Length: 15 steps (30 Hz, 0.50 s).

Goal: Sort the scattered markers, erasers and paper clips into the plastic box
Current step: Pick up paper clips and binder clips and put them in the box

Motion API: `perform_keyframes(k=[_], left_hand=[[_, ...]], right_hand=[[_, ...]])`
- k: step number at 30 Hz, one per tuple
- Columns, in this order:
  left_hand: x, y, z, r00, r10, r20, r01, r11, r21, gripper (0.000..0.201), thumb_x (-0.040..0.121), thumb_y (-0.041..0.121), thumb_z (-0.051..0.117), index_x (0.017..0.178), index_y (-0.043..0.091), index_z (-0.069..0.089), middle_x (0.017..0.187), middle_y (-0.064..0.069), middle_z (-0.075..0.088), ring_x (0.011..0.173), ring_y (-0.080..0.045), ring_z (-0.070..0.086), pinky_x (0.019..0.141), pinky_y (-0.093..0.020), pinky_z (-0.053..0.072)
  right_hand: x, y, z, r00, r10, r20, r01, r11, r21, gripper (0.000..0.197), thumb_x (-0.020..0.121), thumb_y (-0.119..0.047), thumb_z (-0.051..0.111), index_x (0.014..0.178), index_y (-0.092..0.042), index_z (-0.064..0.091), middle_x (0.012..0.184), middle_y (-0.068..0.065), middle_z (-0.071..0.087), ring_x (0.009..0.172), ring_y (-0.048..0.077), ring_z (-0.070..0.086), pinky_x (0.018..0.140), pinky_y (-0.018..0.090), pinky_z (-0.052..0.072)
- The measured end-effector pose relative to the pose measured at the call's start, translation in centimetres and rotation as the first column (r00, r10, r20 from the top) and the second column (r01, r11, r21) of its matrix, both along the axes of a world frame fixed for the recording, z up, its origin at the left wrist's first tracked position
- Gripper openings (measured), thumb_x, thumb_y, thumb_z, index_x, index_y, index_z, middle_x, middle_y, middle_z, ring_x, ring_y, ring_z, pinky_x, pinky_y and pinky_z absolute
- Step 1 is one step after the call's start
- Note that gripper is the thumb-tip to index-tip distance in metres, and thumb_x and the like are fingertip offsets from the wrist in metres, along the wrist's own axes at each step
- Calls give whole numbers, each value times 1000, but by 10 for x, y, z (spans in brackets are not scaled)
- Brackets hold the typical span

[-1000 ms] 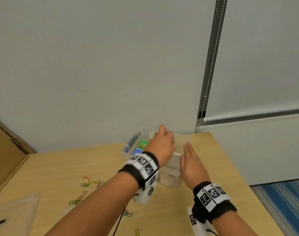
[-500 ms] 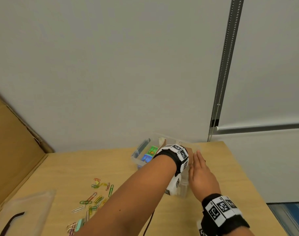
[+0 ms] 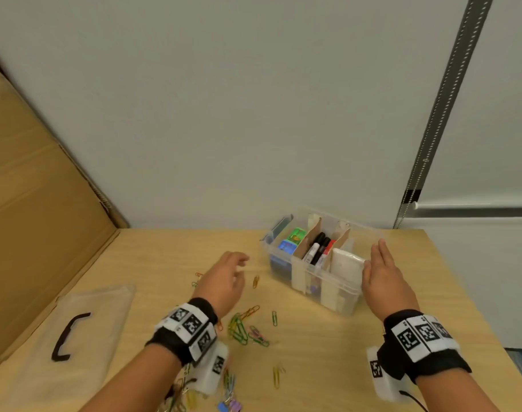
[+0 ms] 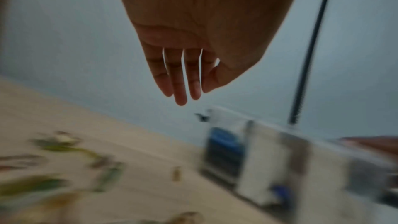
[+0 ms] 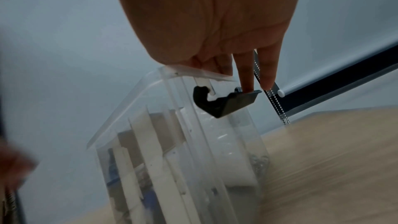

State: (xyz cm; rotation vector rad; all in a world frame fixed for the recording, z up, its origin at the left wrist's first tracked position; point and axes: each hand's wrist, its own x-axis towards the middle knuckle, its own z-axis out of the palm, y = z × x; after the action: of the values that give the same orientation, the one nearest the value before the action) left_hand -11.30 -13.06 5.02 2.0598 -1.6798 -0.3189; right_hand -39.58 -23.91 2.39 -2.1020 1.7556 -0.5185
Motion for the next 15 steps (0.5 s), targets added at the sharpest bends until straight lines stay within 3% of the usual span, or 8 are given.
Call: perform_keyframes(k=[3,5,10,15], left_hand=[[70,-4,-28,971,136,196,-180,957,228,34,96,17,41,128,23,51,125,-1,55,105,-19,59,90,-35,50],[103,-9,-42,953,145,265,-231,915,332,36,96,18,42,131,22,50,129,-3,54,111,-22,57,94,-36,49],[133,-31,-61,937,2,350,-173,873,457,40,96,13,45,134,24,50,133,-5,51,117,-26,54,96,-34,46],[138,-44,-72,914,-80,398,-140,858,494,35,94,11,48,127,20,57,128,-8,52,112,-29,55,95,-35,47]], right_hand=[[2,1,4,997,-15,-71,16,1000,3,52,102,-31,21,150,-13,17,161,-2,1,129,28,43,99,42,43],[5,2,10,990,-34,-140,36,999,8,51,102,-29,21,150,-13,18,160,0,4,131,29,40,101,43,42],[26,22,20,974,-80,-211,71,996,-51,50,99,-24,30,147,-14,25,159,5,15,143,30,20,113,46,27],[74,67,24,974,112,-197,-174,927,-332,40,92,-23,47,130,-12,51,141,8,46,133,28,37,110,46,35]])
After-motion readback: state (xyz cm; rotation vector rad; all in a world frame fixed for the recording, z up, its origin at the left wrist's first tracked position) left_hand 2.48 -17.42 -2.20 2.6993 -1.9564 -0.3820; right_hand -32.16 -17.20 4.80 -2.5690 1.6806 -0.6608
